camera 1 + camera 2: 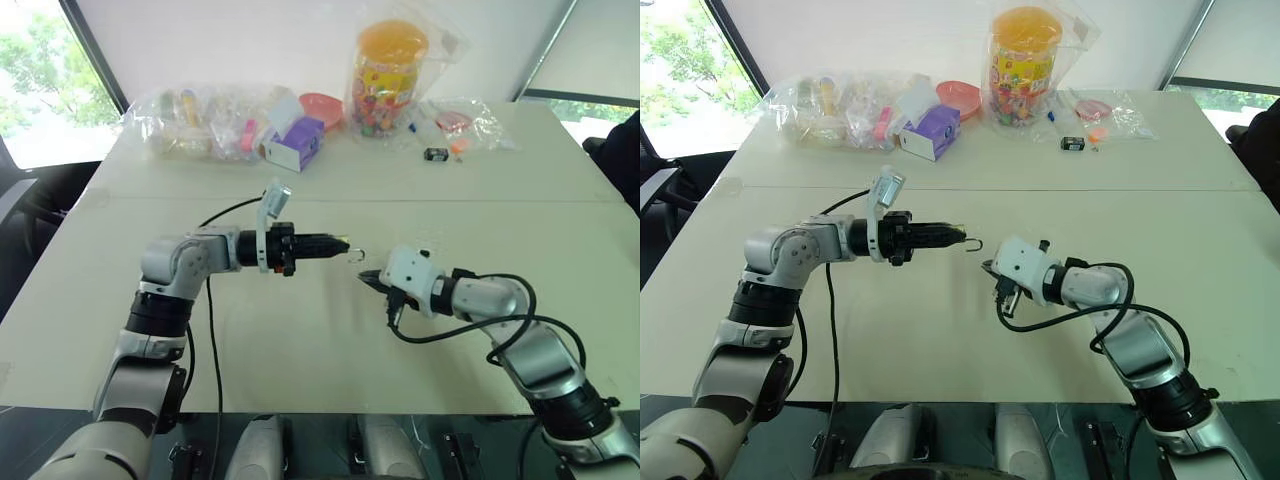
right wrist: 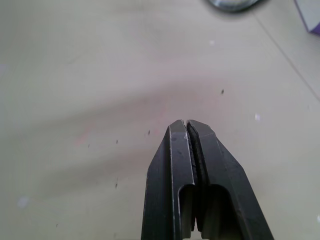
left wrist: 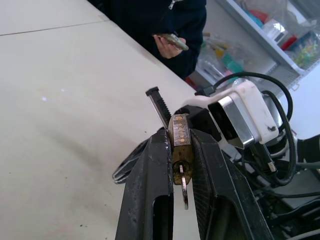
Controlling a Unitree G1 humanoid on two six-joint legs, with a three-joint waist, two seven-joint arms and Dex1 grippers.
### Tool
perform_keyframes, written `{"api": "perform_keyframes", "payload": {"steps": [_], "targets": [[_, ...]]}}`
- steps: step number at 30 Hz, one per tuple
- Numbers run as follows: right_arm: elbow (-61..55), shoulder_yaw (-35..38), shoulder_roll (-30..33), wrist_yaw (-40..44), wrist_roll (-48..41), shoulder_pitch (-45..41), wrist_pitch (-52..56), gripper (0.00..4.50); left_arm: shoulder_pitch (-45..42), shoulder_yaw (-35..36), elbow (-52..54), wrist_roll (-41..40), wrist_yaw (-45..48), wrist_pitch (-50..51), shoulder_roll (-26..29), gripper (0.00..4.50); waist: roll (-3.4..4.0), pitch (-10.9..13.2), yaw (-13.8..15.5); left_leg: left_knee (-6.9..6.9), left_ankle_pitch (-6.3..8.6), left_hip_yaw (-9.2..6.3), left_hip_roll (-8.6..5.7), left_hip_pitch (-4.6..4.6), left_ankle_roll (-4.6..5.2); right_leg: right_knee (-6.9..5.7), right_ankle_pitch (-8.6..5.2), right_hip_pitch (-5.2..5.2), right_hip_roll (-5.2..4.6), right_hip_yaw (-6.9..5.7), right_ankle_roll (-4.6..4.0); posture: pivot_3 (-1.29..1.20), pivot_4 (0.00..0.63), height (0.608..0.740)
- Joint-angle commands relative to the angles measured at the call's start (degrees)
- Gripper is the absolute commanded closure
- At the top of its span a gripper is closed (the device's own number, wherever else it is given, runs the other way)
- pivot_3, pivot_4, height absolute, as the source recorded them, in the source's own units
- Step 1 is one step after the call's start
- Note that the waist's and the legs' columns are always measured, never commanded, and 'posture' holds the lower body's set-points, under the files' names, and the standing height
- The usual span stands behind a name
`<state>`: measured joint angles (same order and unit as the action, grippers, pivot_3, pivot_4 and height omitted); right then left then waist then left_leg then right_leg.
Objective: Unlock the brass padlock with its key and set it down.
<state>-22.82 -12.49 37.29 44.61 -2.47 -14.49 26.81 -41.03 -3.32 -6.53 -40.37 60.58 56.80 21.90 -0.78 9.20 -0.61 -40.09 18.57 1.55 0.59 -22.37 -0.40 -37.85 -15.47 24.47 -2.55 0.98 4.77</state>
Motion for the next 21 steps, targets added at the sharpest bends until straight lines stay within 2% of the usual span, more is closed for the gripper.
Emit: {"api": "perform_keyframes", "payload": {"steps": [1, 6, 11, 15, 19, 21], "targets": [[-4.78, 3.73, 1.68, -0.77, -0.41, 1.63, 0.19, 4.47, 0.21, -1.41, 0.28, 1.55, 0.15, -2.81, -0.68, 4.49, 0.0, 0.0, 0.01, 0.0, 0.0, 0.0, 0.0, 0.0, 0.0, 0.0, 0.0, 0.0, 0.0, 0.0, 0.0, 0.0, 0.15, 0.735], [-15.98, 11.13, 4.13, -2.49, -2.44, 9.2, 7.5, 4.47, -0.17, -5.95, -10.9, 9.92, -4.02, -12.7, -8.2, 4.49, -0.01, 0.0, 1.18, -0.01, 0.01, 0.0, -0.08, -0.02, 0.02, 0.05, 0.0, -0.02, 0.01, -0.01, 0.0, 0.0, 0.15, 0.735], [-23.28, 12.8, 3.67, -5.33, -3.19, 10.78, 13.72, 4.47, -3.77, -6.01, -23.73, 14.35, -5.71, -19.06, -14.31, 4.49, -0.02, 0.01, 1.24, -0.01, 0.02, 0.0, -0.06, -0.02, 0.03, 0.07, 0.0, -0.02, 0.09, -0.04, 0.0, 0.0, 0.15, 0.735], [-26.77, 12.12, 3.03, -7.96, -3.32, 10.42, 17.62, 4.47, -5.52, -6.54, -32.25, 18.58, -5.39, -26.05, -17.01, 4.49, -0.01, 0.0, 1.2, 0.0, 0.02, -0.01, -0.06, -0.02, 0.04, 0.08, 0.0, -0.02, 0.12, -0.05, 0.0, 0.0, 0.15, 0.735], [-28.61, 11.65, 3.42, -9.48, -3.1, 10.24, 19.65, 4.47, -6.58, -5.82, -37.27, 20.7, -3.97, -29.65, -17.29, 4.49, -0.02, 0.0, 1.25, 0.0, 0.02, -0.01, -0.06, -0.02, 0.04, 0.08, 0.0, -0.02, 0.12, -0.05, 0.0, 0.0, 0.15, 0.735], [-29.35, 11.55, 3.3, -10.11, -3.36, 10.19, 20.37, 4.5, -6.7, -5.7, -38.85, 21.99, -3.97, -31.36, -16.8, 3.46, -0.02, 0.0, 1.26, 0.0, 0.02, -0.01, -0.07, -0.02, 0.04, 0.08, 0.0, -0.02, 0.11, -0.05, 0.0, 0.0, 0.15, 0.735]]}}
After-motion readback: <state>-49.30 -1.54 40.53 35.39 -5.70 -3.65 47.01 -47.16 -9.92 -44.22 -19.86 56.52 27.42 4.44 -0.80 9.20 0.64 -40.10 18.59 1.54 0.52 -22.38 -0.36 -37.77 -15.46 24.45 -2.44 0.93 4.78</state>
